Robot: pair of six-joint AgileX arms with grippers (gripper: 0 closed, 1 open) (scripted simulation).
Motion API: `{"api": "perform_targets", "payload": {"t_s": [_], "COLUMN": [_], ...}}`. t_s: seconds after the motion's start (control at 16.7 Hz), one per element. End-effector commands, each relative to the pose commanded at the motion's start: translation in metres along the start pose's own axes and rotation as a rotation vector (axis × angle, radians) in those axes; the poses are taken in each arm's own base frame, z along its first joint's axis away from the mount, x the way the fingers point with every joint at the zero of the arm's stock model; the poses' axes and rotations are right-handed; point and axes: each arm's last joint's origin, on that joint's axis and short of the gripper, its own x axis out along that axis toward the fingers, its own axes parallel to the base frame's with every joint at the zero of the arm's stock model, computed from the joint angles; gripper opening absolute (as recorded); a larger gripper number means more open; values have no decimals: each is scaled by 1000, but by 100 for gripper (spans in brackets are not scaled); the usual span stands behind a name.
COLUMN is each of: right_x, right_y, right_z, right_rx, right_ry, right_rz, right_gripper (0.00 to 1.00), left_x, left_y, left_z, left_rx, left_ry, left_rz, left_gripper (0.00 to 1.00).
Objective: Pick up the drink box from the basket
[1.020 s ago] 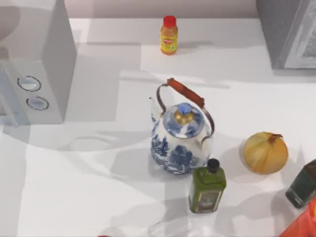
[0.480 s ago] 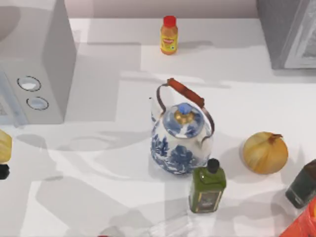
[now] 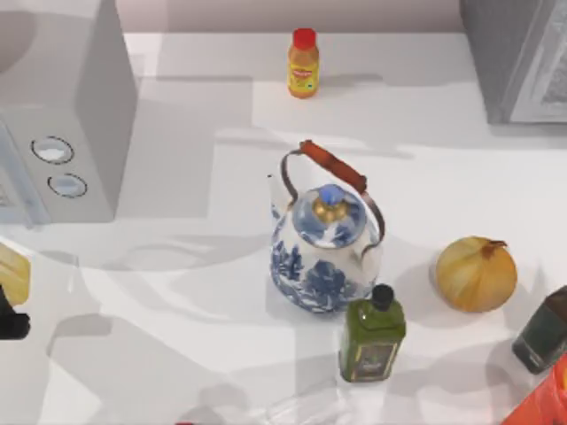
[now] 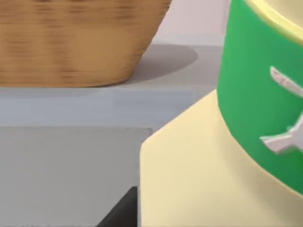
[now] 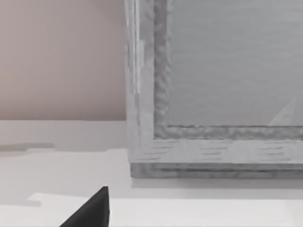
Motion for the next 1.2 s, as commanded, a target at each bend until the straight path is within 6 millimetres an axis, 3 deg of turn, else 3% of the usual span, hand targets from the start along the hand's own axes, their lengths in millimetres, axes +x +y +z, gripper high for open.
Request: {"api": "perform_targets", "payload": {"t_s": [0.3, 0.6, 0.9, 1.2], "right_x": [0, 0, 0, 0], "right_y": [0, 0, 0, 0], "right_z": [0, 0, 0, 0], "right_rx": [0, 0, 0, 0], "right_ry": [0, 0, 0, 0], "right_rz": [0, 0, 0, 0], "right_gripper": [100, 100, 100, 100], "left_x": [3, 15, 33, 43], "left_y": [-6, -27, -68, -123], "left_z": [5, 29, 54, 64], "left_rx": [-64, -171, -185, -112], "left_ry": [84, 246, 370, 375], "left_rz": [7, 66, 181, 274], "left_gripper": [0, 0, 0, 0]}}
